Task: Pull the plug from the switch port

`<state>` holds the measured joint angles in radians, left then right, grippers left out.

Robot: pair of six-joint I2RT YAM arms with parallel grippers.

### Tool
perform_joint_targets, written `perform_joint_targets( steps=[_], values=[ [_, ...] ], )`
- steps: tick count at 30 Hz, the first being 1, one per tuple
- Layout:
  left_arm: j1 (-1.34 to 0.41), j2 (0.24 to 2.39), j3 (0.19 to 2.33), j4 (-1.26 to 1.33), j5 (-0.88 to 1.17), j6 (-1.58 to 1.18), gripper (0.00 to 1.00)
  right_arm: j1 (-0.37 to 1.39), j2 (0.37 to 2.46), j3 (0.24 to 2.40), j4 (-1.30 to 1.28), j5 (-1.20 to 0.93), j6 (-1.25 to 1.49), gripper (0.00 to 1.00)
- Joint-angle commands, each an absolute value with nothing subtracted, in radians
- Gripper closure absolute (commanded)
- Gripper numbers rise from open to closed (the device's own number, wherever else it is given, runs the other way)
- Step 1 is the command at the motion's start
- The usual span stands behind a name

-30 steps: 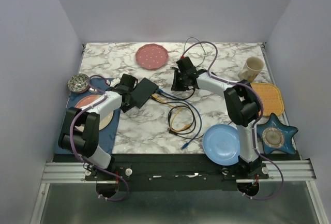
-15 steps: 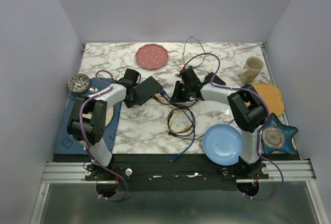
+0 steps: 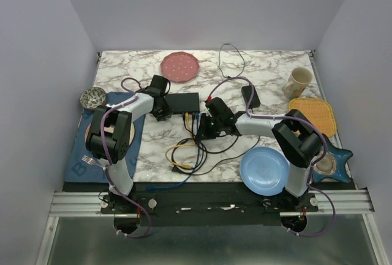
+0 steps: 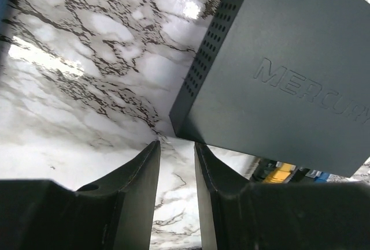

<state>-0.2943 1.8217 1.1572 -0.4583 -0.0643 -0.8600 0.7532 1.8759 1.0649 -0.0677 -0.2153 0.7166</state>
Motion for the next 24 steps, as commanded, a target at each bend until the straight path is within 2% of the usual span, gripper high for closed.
perform_joint_targets(
  steps=[1, 7, 11, 15, 21, 24],
  values=[
    [-0.307, 1.809, 1.112, -0.456, -0.018, -0.844, 0.61, 0.781, 1.822, 1.002, -0.080, -0.249, 0.744, 0.70],
    [-0.307, 1.717, 1.019, -0.423, -0.051, -0.850, 0.61, 0.767, 1.709, 1.000, -0.153, -0.034, 0.706, 0.66],
    [-0.314, 1.646, 0.968, -0.382, -0.022, -0.867, 0.61, 0.694, 1.658, 1.015, -0.182, 0.058, 0.667, 0.63],
    [-0.380, 1.618, 0.919, -0.350, -0.008, -0.884, 0.61, 0.620, 1.658, 1.029, -0.187, 0.018, 0.647, 0.61],
    [-0.535, 1.651, 0.858, -0.293, -0.002, -0.928, 0.61, 0.617, 1.706, 1.075, -0.170, -0.051, 0.618, 0.50],
    [-0.568, 1.661, 0.821, -0.258, 0.035, -0.948, 0.61, 0.618, 1.727, 1.097, -0.144, -0.075, 0.626, 0.49]
  ],
)
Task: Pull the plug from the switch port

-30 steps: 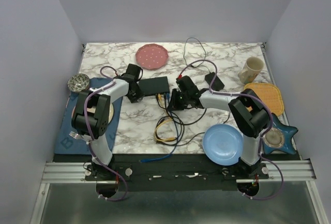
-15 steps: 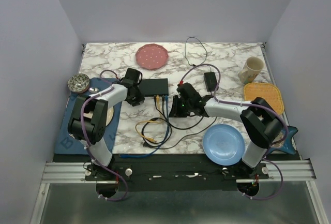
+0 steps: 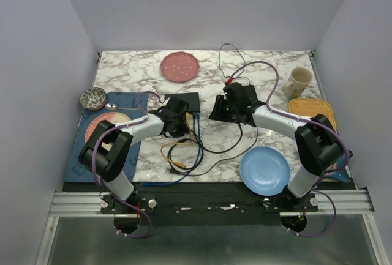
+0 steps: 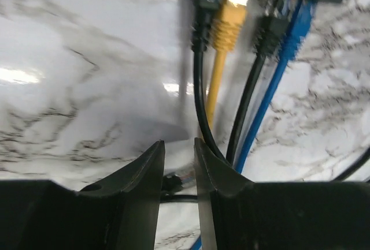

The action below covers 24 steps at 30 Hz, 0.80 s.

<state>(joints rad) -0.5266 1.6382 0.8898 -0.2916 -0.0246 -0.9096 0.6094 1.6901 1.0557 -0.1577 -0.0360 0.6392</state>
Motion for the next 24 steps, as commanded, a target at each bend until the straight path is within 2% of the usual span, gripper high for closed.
perform_joint_targets(
  steps=[1, 6, 13, 24],
  values=[
    [-0.571, 1.664, 0.816, -0.247, 0.044, -0.950, 0.61, 0.618, 1.750, 1.107, -0.143, -0.081, 0.627, 0.49],
    [-0.587, 1.666, 0.776, -0.224, 0.066, -0.946, 0.61, 0.621, 1.828, 1.155, -0.115, -0.202, 0.624, 0.50],
    [-0.601, 1.652, 0.729, -0.190, 0.081, -0.956, 0.62, 0.649, 1.879, 1.091, -0.063, -0.230, 0.649, 0.50],
    [-0.653, 1.485, 0.615, -0.215, 0.034, -0.968, 0.65, 0.761, 1.781, 0.833, 0.052, -0.216, 0.721, 0.52]
  ],
)
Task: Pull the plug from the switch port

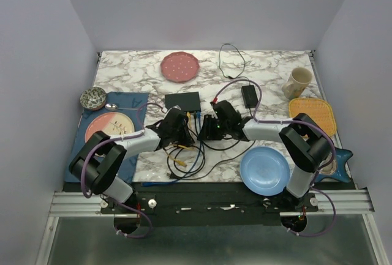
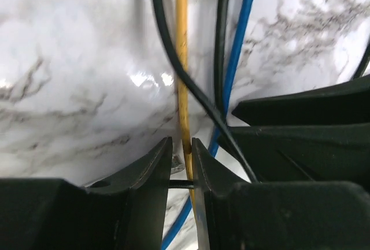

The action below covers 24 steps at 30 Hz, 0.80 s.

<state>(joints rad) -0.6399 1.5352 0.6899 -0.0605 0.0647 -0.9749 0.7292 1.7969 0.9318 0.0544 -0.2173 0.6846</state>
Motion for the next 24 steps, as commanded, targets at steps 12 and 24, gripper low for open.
perform_joint_targets(
  steps=[12, 24],
  values=[
    [-0.663, 1.275, 0.638, -0.391, -0.182, -0.950, 0.64, 0.796, 1.672, 0.781, 0.020, -0.097, 0.746, 0.51],
    [-0.503, 1.368, 1.031, -0.450, -0.250, -0.890, 0.01, 0.611, 1.672, 0.976, -0.052, -0.136, 0.713, 0.25]
  ],
)
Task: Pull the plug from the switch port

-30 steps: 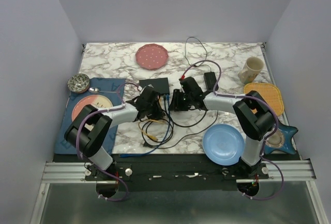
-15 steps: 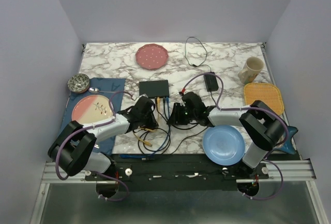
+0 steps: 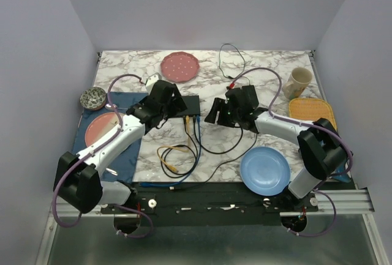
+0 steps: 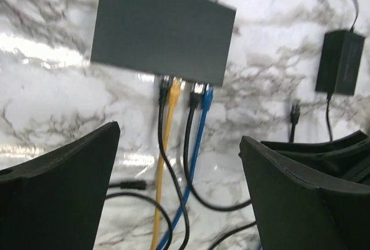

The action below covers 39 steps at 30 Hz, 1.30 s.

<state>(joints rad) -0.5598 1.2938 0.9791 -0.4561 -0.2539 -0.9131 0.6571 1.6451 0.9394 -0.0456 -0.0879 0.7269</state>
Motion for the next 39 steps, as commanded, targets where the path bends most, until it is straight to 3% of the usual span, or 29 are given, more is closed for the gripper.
perform_joint_targets(
  steps=[1, 5, 6, 7, 8, 10, 11, 14, 22, 39],
  values=[
    [-0.467, 1.406, 1.029, -0.381, -0.173, -0.893, 0.01, 0.603, 1.686, 0.988, -0.048, -0.155, 0.730, 0.14],
    [-0.416, 1.512, 1.006, -0.187, 0.032, -0.908, 0.02, 0.565, 1.761, 0.996, 0.053, -0.262, 0.782, 0.07],
    [-0.411, 1.537, 1.006, -0.158, 0.055, -0.911, 0.06, 0.563, 1.781, 0.993, 0.084, -0.300, 0.785, 0.07],
    [-0.407, 1.560, 1.015, -0.135, 0.083, -0.914, 0.11, 0.563, 1.792, 0.989, 0.121, -0.325, 0.785, 0.12],
    [-0.400, 1.610, 1.022, -0.089, 0.124, -0.916, 0.24, 0.561, 1.798, 0.982, 0.179, -0.339, 0.791, 0.15],
    [-0.393, 1.675, 1.048, -0.055, 0.149, -0.920, 0.36, 0.561, 1.809, 0.968, 0.263, -0.365, 0.802, 0.23],
    [-0.376, 1.693, 1.054, -0.039, 0.187, -0.928, 0.49, 0.561, 1.812, 0.965, 0.279, -0.362, 0.802, 0.26],
    [-0.356, 1.762, 1.089, -0.012, 0.221, -0.934, 0.60, 0.557, 1.842, 0.966, 0.316, -0.359, 0.807, 0.38],
    [-0.318, 1.859, 1.141, -0.038, 0.245, -0.916, 0.65, 0.540, 1.947, 0.954, 0.472, -0.429, 0.873, 0.46],
    [-0.288, 1.898, 1.120, -0.034, 0.265, -0.919, 0.65, 0.535, 2.056, 0.986, 0.540, -0.440, 0.949, 0.51]
  ],
)
